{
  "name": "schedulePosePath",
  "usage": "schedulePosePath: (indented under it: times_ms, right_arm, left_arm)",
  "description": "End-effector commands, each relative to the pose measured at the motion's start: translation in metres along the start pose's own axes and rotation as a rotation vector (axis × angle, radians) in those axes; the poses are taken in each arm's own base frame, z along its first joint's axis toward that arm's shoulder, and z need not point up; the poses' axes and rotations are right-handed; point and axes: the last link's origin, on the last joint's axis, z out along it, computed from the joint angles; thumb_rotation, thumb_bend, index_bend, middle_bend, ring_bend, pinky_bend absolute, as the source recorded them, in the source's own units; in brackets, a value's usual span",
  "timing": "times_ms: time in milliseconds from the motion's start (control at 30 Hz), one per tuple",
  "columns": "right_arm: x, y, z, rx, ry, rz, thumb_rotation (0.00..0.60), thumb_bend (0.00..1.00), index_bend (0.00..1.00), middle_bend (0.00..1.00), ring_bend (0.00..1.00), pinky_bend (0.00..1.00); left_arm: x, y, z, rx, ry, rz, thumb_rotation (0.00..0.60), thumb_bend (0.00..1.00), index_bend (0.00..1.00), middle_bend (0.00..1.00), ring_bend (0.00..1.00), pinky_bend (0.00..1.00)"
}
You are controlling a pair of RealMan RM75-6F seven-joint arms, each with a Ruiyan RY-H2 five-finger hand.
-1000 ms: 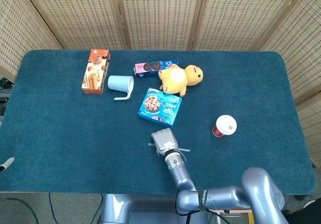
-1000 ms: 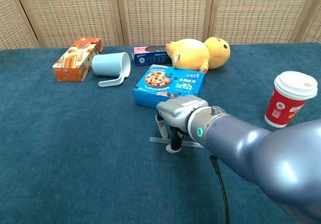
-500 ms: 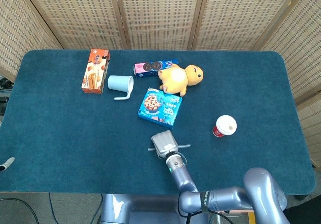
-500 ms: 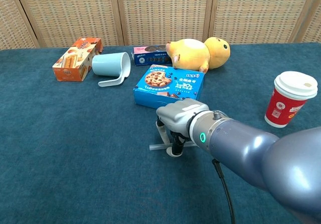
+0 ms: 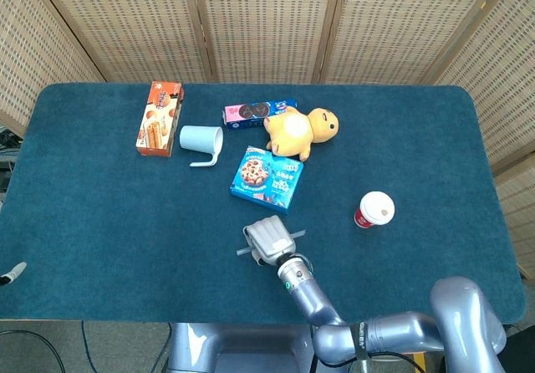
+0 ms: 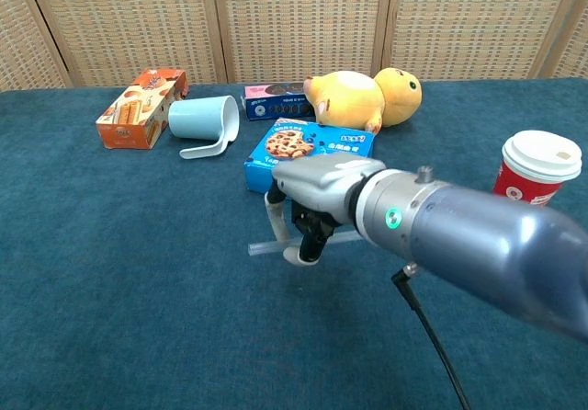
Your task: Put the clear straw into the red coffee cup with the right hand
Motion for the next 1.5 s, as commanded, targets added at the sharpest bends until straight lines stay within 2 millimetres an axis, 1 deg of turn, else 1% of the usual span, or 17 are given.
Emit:
schedulePosePath:
  times_ms: [33,167,267,333,367,400,433,500,567,633,667,767,833,967,1133,1267,1500]
  right_arm:
    - [0.037,0.006,-0.011,0.057,0.073,0.099,0.6,0.46,0.71,0.88,0.74,0.94]
    - [0.076,0.018,-0.027,0.099,0.139,0.22,0.6,0.46,0.71,0.88,0.74,0.94]
    - [0.097,0.028,-0.039,0.111,0.176,0.277,0.6,0.46,0.71,0.89,0.74,0.94]
    - [0.108,0.034,-0.045,0.113,0.2,0.308,0.6,0.46,0.71,0.89,0.74,0.94]
    - [0.117,0.04,-0.051,0.112,0.223,0.343,0.6,0.46,0.71,0.89,0.74,0.94]
    - [0.121,0.043,-0.054,0.112,0.234,0.361,0.6,0.46,0.71,0.89,0.74,0.94]
    - [0.129,0.049,-0.06,0.11,0.255,0.399,0.6,0.46,0.71,0.89,0.74,0.94]
    - [0.149,0.069,-0.077,0.092,0.323,0.53,0.6,0.46,0.72,0.89,0.74,0.94]
    - [0.155,0.08,-0.085,0.095,0.345,0.584,0.6,0.46,0.72,0.89,0.74,0.94]
    - [0.164,0.099,-0.097,0.081,0.405,0.679,0.6,0.47,0.72,0.89,0.74,0.94]
    - [0.165,0.11,-0.103,0.077,0.43,0.708,0.6,0.47,0.72,0.89,0.74,0.94]
    - [0.164,0.134,-0.114,0.064,0.49,0.766,0.6,0.48,0.73,0.89,0.74,0.94]
    - [0.16,0.145,-0.118,0.061,0.519,0.8,0.6,0.48,0.73,0.89,0.74,0.94]
    - [0.146,0.17,-0.127,0.043,0.537,0.898,0.6,0.48,0.73,0.89,0.74,0.94]
    - [0.13,0.188,-0.131,0.032,0.525,0.971,0.6,0.48,0.73,0.89,0.74,0.94]
    - [0.112,0.204,-0.131,0.017,0.498,1.03,0.6,0.48,0.73,0.89,0.74,0.94]
    - [0.1,0.218,-0.13,0.022,0.512,1.062,0.6,0.48,0.73,0.89,0.74,0.94]
  left_arm:
    - [0.0,0.001,-0.001,-0.002,0.001,-0.001,0.6,0.11,0.0,0.0,0.0,0.0]
    - [0.0,0.001,-0.002,-0.006,0.002,-0.001,0.6,0.11,0.0,0.0,0.0,0.0]
    - [0.0,0.002,-0.002,-0.007,0.001,-0.001,0.6,0.11,0.0,0.0,0.0,0.0]
    - [0.0,0.002,-0.002,-0.007,0.002,-0.001,0.6,0.11,0.0,0.0,0.0,0.0]
    - [0.0,0.002,-0.003,-0.007,0.003,-0.001,0.6,0.11,0.0,0.0,0.0,0.0]
    - [0.0,0.002,-0.003,-0.007,0.004,-0.002,0.6,0.11,0.0,0.0,0.0,0.0]
    - [0.001,0.002,-0.003,-0.007,0.006,-0.002,0.6,0.11,0.0,0.0,0.0,0.0]
    - [0.002,0.001,-0.004,-0.005,0.01,-0.004,0.6,0.11,0.0,0.0,0.0,0.0]
    - [0.002,0.001,-0.004,-0.004,0.012,-0.005,0.6,0.11,0.0,0.0,0.0,0.0]
    - [0.003,0.002,-0.004,-0.007,0.015,-0.006,0.6,0.11,0.0,0.0,0.0,0.0]
    - [0.003,0.002,-0.004,-0.008,0.017,-0.006,0.6,0.11,0.0,0.0,0.0,0.0]
    - [0.003,0.003,-0.005,-0.012,0.016,0.0,0.6,0.11,0.0,0.0,0.0,0.0]
    - [0.002,0.003,-0.005,-0.013,0.017,0.006,0.6,0.11,0.0,0.0,0.0,0.0]
    - [0.003,0.006,-0.007,-0.015,0.031,0.013,0.6,0.11,0.0,0.0,0.0,0.0]
    - [0.001,0.007,-0.008,-0.013,0.029,0.017,0.6,0.11,0.0,0.0,0.0,0.0]
    - [0.0,0.007,-0.006,-0.007,0.028,0.022,0.6,0.11,0.0,0.0,0.0,0.0]
    - [0.001,0.007,-0.006,-0.001,0.032,0.022,0.6,0.11,0.0,0.0,0.0,0.0]
